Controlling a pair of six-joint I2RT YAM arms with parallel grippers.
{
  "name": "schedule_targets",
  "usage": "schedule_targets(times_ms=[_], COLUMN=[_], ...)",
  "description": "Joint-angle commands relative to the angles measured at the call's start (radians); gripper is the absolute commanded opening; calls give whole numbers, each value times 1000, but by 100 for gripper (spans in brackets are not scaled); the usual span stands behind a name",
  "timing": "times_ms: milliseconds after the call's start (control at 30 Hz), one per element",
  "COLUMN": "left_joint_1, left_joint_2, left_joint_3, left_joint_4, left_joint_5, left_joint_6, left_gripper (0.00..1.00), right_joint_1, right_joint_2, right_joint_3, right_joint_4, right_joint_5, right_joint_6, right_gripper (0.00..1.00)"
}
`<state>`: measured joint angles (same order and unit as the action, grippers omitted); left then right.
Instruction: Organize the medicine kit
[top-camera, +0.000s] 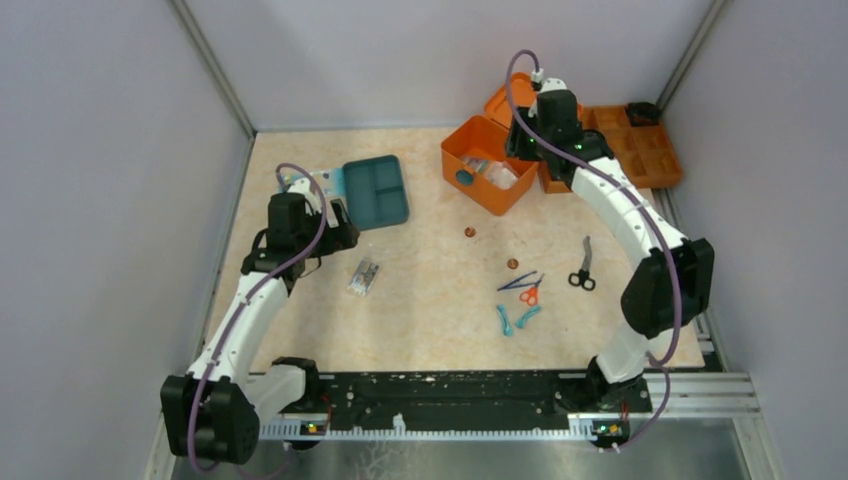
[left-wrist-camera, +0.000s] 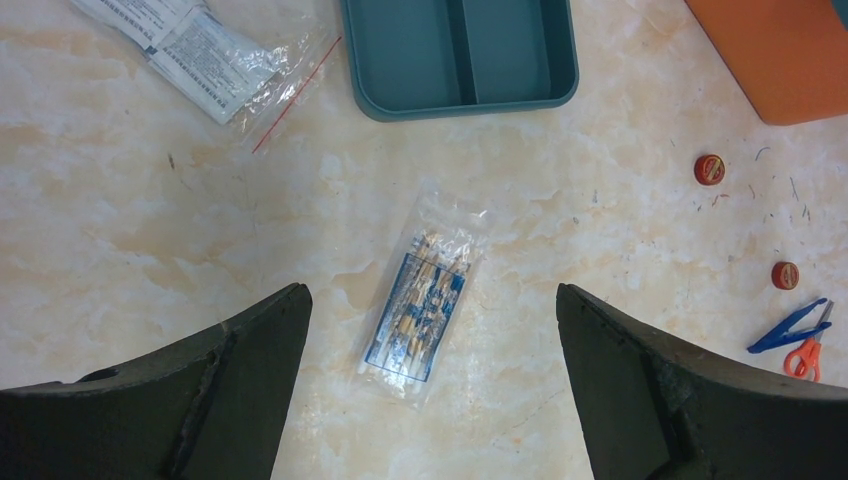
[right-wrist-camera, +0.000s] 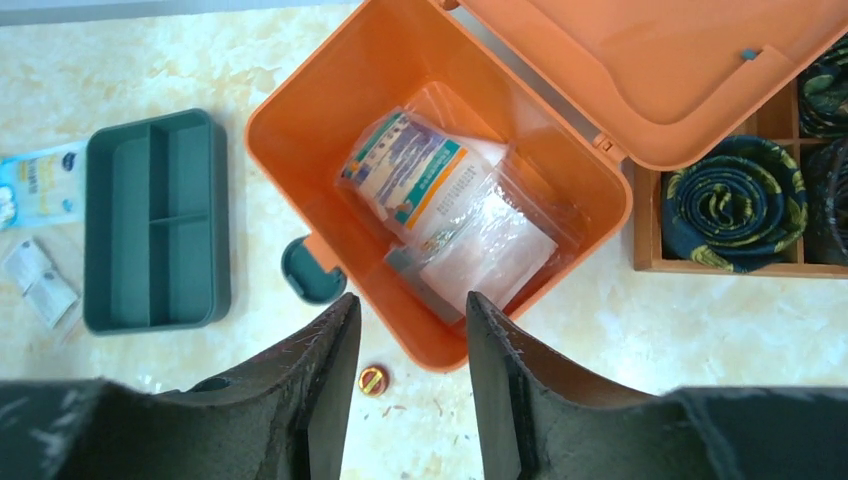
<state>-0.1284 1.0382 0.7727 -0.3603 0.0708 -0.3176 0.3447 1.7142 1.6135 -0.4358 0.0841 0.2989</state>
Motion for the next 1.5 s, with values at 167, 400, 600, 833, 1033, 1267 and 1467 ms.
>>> schedule_targets(times_ms=[167,400,600,833,1033,1267,1467], left_joint_1=[3,4,4,6,32,120,203], left_joint_2=[21,45,48,88,134,184,218], left_joint_3=[-5,-3,19,104,164,226,231], left_joint_4=[-10,-24,-33,-52,-46,-46,-19], left_joint_5=[-15,-39,-56,-120,-140,-91,-32], left_joint_6=[-7,-46,-86,-93,-98,-88,-96], left_gripper=[99,99,99,99,99,99,99], right_joint_1=[-6,-6,-7,-8,-7,-7,-7], right_joint_2=[-207,-322,-403,-474,-488,-527,-512], right_joint_3=[-172,-311,-391,-516,-562,-580,-584], right_joint_4=[103,116,92,140,161,149,155], right_joint_5=[-189,-222,-215,-272,-320,-296,-314], right_joint_6=[65,71,52,81,84,53,55], right_gripper=[53,59,61,62,62,62,62])
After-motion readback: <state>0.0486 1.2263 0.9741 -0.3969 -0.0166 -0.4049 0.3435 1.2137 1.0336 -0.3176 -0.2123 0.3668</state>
